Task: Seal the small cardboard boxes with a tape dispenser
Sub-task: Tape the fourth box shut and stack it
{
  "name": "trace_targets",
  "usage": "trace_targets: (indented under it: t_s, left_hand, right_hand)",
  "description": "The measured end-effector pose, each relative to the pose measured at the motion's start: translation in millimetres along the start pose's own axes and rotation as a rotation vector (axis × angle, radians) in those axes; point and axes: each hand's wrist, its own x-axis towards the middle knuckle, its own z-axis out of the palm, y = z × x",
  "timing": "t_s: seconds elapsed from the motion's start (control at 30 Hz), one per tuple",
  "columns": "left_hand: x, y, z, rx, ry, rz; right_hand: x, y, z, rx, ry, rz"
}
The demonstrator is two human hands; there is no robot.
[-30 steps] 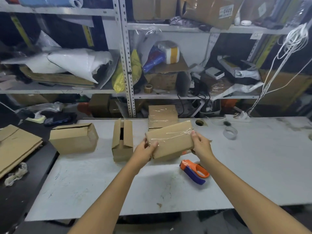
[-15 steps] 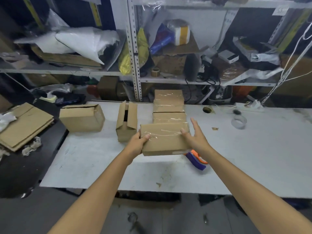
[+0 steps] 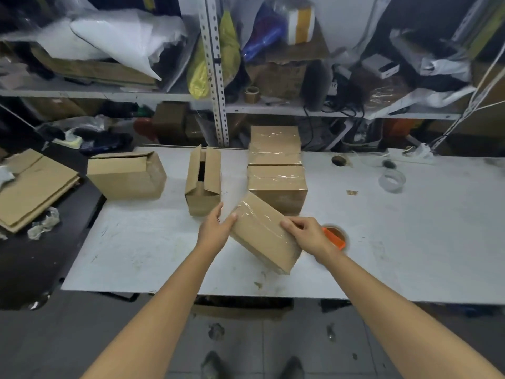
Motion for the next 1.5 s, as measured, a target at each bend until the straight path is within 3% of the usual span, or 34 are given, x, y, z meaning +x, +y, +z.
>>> trace_targets:
  t_s: [0.07,0.13,0.43,0.63,0.9,1.0,1.07,1.17,1.3,1.5]
  left_hand:
    - [-1.0,-4.3,9.8,-0.06,-0.001,-0.069]
    - [-0.9,-10.3,23.6,-0.171,-0.104,-0.159]
    - [13.0,-35.2,40.2,-0.067,-0.315,-0.154]
    - [20.9,-47.3,37.3,-0.047,-0.374,-0.209]
    - [20.0,-63.8,44.0,-0.068,-0.387,-0.132]
    - [21.4,-67.9,42.3,-0.08,-0.371,-0.143]
    - [23.0,-68.6,41.3,-0.084,-0.37,-0.158]
    - [23.2,-67.5,42.9,-0.082,-0.375,-0.161]
    - [23.0,-67.7,45.5,-0.082,-0.367,-0.152]
    - [24.5,-68.4,46.8,-0.089,-0.358,-0.145]
  right_hand:
    - [0.9,9.8,8.7,0.039,0.126,0.044]
    - [-0.8,14.8,20.6,0.086,0.156,0.116]
    - [-6.4,34.0,43.0,0.077,-0.006,0.253]
    - [-4.4,37.9,52.3,0.216,-0.135,0.333]
    - [-4.3,43.2,50.4,0.275,-0.211,0.345]
    - [1.6,45.7,37.3,0.163,-0.126,0.38]
    - [11.7,57.0,23.2,0.016,0.102,0.289]
    - [26.9,83.1,-0.2,-0.437,0.411,0.157]
    - [44.7,114.1,-8.1,-0.746,0.369,0.217]
    - [58.8,137.5,-2.6,-1.013,0.276,0.21]
